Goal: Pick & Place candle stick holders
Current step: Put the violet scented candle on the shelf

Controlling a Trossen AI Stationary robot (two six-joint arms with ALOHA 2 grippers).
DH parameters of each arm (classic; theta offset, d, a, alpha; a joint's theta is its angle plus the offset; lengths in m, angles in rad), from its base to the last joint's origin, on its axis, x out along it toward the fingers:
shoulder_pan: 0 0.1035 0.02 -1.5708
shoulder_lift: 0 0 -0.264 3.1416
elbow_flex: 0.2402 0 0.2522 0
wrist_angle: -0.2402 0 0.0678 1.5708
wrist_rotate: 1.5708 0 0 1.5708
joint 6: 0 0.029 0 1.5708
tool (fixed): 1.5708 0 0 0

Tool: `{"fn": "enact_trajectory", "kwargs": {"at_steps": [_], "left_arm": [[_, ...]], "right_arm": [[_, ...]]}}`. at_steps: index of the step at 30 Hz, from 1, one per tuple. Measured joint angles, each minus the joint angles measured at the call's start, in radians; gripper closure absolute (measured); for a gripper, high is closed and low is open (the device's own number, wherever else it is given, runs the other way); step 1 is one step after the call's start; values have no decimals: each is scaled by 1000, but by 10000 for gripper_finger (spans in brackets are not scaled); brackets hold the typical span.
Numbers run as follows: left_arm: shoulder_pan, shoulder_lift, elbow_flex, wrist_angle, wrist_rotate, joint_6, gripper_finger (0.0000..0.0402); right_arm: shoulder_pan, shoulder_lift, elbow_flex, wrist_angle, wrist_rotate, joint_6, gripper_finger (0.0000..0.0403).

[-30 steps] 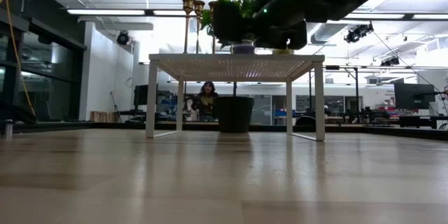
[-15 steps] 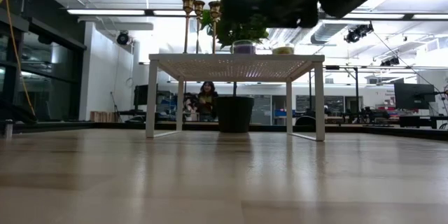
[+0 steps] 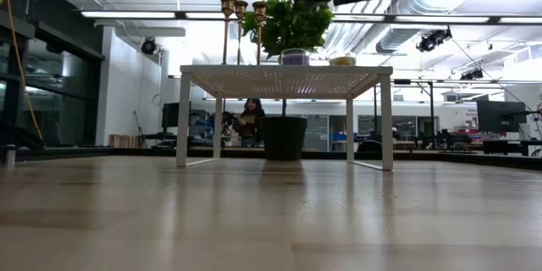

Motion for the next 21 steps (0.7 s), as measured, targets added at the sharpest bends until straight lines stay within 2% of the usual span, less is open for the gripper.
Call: {"fn": "enact_trajectory", "kwargs": {"at_steps": [4,10,14,18,21], "left_arm": [[0,0,0,-3,0,0,385],[0,0,0,17,-1,1,385],[0,0,0,73,0,51,385],[0,0,0,152,0,118,385],[0,0,0,243,1,193,385]], "right_arm": [[44,0,-12,-103,0,33,190],[78,0,-38,-320,-9,268,250],[93,0,-74,-329,-4,356,303],[114,0,-122,-314,-1,454,381],[132,0,-167,-250,-1,495,391]]}}
